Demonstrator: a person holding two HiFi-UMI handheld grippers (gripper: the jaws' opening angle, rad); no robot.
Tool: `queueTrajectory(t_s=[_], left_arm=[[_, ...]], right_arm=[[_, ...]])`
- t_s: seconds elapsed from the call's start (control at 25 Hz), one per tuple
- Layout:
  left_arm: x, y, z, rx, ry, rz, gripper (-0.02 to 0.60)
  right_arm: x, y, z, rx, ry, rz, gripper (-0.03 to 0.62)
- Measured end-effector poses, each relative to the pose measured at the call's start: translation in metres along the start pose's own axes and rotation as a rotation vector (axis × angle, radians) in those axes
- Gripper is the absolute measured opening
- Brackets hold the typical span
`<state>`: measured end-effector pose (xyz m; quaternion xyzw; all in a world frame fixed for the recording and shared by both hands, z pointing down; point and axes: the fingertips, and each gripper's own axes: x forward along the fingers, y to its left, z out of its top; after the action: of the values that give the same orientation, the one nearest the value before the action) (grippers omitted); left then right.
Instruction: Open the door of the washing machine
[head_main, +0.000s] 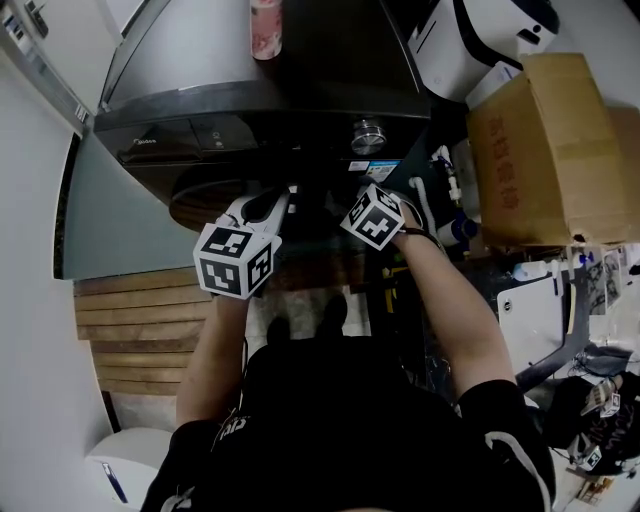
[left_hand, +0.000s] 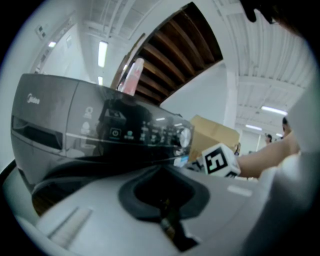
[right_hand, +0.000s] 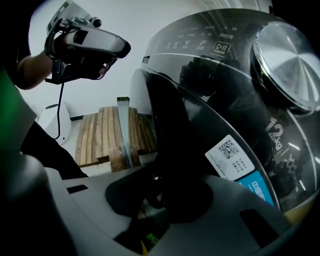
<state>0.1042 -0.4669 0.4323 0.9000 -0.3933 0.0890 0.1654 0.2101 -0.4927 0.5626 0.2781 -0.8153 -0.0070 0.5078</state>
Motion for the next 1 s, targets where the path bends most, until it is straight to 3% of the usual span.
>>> queueTrajectory(t_s=[0.28,0.64,1.0], left_arm=[[-0.007,0.0,0.002,0.016,0.005,0.007,0.009],[-0.031,0.006,-0.011,0.004,0.025,0.027,0.009],[-0.064,0.007,-0.019,0.025,0.035,0.017,0.009]], right_arm=[[0.011,0.002,-0.001,-0.008,0.035,0.056,0.121],[0.013,0.004,-0.002,-0.038,0.045,-0.011,0.127],[0.011,0.004,-0.004,0.017,0.054,-0.099,0.138]])
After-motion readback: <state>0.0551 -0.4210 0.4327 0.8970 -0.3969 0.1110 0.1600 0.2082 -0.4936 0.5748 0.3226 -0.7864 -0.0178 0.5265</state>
